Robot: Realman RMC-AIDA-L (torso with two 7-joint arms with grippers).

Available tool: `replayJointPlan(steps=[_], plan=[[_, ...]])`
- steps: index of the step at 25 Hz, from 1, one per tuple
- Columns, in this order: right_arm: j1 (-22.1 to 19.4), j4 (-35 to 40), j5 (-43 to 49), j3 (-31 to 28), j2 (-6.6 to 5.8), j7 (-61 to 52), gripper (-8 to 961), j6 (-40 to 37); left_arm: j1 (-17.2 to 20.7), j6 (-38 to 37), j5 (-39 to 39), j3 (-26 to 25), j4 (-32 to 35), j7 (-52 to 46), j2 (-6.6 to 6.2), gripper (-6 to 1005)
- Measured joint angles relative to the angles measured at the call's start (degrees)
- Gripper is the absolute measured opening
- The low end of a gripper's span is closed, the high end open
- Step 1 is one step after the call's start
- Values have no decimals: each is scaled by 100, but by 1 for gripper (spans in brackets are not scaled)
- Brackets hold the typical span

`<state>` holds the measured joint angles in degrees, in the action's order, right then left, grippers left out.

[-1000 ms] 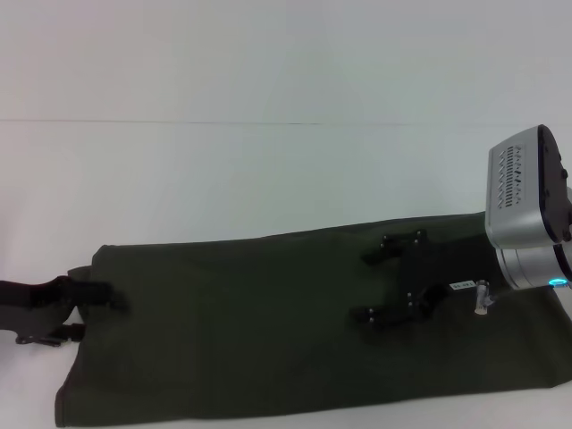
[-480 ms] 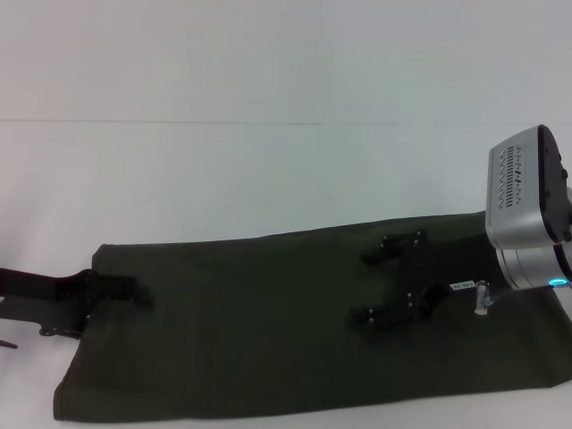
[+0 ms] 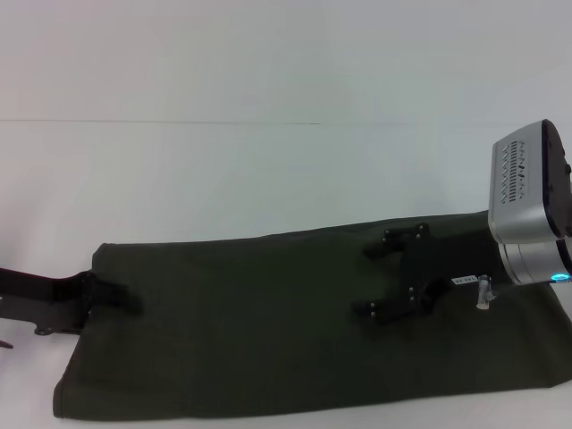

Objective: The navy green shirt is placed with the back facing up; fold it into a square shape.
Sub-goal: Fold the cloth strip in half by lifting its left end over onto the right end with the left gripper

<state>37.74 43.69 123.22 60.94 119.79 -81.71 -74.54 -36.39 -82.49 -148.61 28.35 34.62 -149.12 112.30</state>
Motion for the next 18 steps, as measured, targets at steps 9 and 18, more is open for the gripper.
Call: replayJointPlan(steps=[9,18], plan=[[-4,18,0,17,0,-57,897,-9,-18,48,0,131,-27,19,-7,431],[-4,26,-3,1,0,-69,896,-57,-25,50,4,194,11,55,3,93]])
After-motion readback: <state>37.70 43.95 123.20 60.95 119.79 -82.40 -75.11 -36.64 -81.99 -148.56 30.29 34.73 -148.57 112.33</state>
